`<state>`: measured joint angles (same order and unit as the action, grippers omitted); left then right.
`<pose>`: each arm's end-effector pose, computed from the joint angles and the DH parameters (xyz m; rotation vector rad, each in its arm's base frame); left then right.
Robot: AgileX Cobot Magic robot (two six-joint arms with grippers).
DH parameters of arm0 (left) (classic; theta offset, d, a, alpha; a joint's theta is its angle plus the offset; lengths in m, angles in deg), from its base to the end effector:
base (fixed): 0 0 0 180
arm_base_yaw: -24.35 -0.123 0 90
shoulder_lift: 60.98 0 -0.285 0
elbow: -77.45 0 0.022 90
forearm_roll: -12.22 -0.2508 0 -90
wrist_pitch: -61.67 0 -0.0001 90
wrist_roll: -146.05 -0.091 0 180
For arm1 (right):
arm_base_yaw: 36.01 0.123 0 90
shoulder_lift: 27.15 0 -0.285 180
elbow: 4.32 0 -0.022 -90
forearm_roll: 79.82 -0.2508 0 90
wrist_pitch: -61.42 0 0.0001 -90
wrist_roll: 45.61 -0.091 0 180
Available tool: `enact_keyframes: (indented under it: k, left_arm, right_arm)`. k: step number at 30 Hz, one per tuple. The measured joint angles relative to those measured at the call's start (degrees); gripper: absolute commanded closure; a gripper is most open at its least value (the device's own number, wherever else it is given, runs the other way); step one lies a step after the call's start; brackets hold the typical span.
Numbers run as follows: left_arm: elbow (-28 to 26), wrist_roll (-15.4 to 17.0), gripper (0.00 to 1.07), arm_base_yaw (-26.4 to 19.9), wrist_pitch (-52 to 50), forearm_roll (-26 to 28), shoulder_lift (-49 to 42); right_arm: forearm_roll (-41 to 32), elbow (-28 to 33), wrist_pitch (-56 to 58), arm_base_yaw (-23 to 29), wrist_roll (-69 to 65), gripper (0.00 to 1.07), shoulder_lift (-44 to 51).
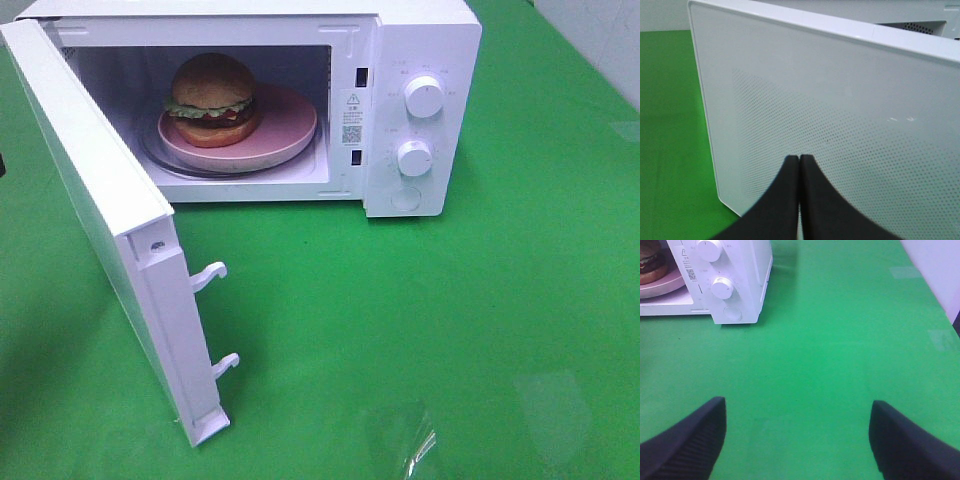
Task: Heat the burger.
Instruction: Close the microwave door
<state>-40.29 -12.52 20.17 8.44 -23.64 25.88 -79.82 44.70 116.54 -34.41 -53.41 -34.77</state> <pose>0.2132 -0.0272 0.1871 0.3170 1.7371 -0.3552 -0.0006 0.0000 0.2833 0.1056 1.9493 0.1084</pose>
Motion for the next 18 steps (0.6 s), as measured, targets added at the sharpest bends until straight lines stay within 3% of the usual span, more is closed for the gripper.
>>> enact_keyframes:
  k: [5, 18]
  left_arm:
    - [-1.03, 0.74, 1.07, 0.8, -0.74, -0.86, 1.66]
    - [-3.67, -0.11, 1.07, 10.89, 1.49, 1.09, 3.84]
  right_arm:
    - [0.0, 0.0, 0.0, 0.0, 0.0, 0.32, 0.0]
    - [0.0, 0.0, 0.0, 0.0, 0.0, 0.32, 0.0]
